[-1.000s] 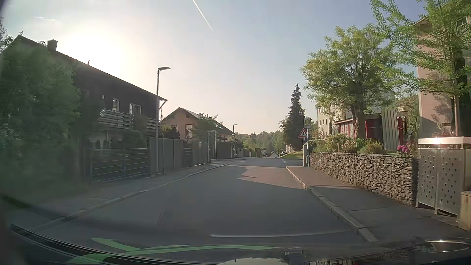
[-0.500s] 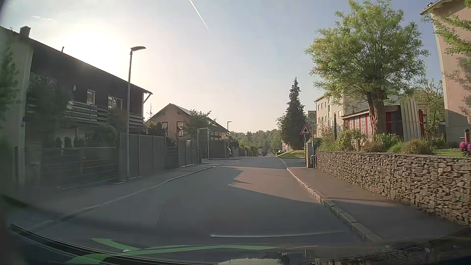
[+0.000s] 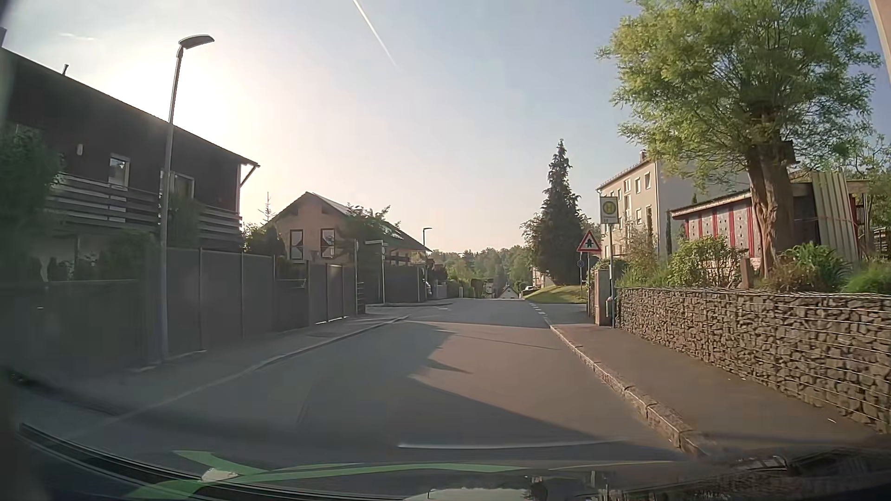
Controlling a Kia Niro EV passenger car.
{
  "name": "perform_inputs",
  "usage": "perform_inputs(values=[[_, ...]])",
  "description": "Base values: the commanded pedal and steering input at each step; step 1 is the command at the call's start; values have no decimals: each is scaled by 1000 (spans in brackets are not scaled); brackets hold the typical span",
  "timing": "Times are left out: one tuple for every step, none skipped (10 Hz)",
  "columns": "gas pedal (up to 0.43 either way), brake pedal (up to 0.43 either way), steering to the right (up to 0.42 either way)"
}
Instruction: Follow the waypoints while adhering to traffic rules and regulations
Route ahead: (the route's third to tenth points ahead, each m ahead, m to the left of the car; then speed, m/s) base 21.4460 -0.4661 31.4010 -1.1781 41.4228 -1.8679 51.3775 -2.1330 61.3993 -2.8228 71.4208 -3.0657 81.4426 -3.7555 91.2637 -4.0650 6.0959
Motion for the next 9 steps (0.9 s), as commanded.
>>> perform_inputs(values=[[47,0,6],[47,0,6],[59,0,6],[59,0,6],[59,0,7],[59,0,8],[59,0,8],[59,0,9],[59,0,10]])
